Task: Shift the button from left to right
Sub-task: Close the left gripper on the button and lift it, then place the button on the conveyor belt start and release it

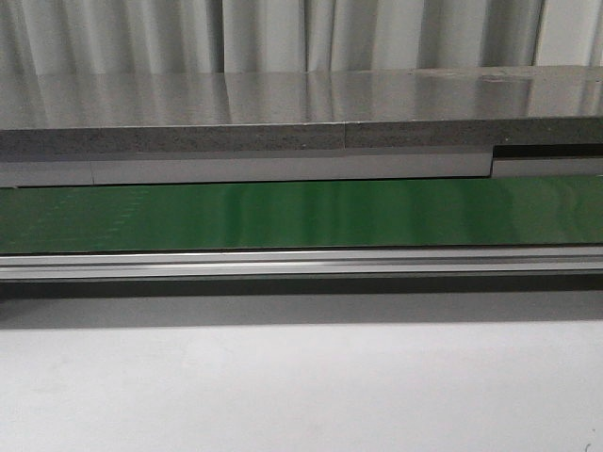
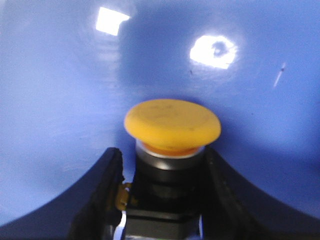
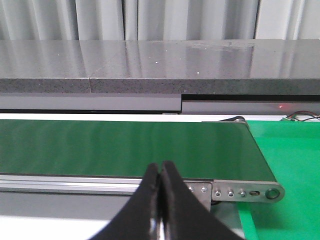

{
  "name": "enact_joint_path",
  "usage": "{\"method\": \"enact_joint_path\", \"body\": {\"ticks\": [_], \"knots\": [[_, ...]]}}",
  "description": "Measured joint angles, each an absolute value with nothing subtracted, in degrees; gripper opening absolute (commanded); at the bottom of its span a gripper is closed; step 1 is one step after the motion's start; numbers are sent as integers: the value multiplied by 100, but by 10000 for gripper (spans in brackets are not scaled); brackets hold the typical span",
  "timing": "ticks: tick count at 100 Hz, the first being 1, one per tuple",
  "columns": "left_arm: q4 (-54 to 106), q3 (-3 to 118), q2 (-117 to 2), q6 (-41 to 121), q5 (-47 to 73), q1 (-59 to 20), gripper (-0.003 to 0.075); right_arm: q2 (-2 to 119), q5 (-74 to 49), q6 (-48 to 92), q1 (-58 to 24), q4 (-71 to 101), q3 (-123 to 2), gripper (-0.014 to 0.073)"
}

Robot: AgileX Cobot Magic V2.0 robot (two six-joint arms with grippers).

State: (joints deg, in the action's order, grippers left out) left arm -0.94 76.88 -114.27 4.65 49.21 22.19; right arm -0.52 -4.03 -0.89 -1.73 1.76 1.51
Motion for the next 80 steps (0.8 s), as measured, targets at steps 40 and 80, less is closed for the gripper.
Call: {"method": "enact_joint_path", "body": {"ticks": [40,80], "knots": [[972,8290,-10615,1155,5368,2049,-19,-52,-403,-89,-173,176,151,-68],[924,8313,-10615,1238,5447,1046,-18,-52,-403,-89,-173,176,151,-68]]}}
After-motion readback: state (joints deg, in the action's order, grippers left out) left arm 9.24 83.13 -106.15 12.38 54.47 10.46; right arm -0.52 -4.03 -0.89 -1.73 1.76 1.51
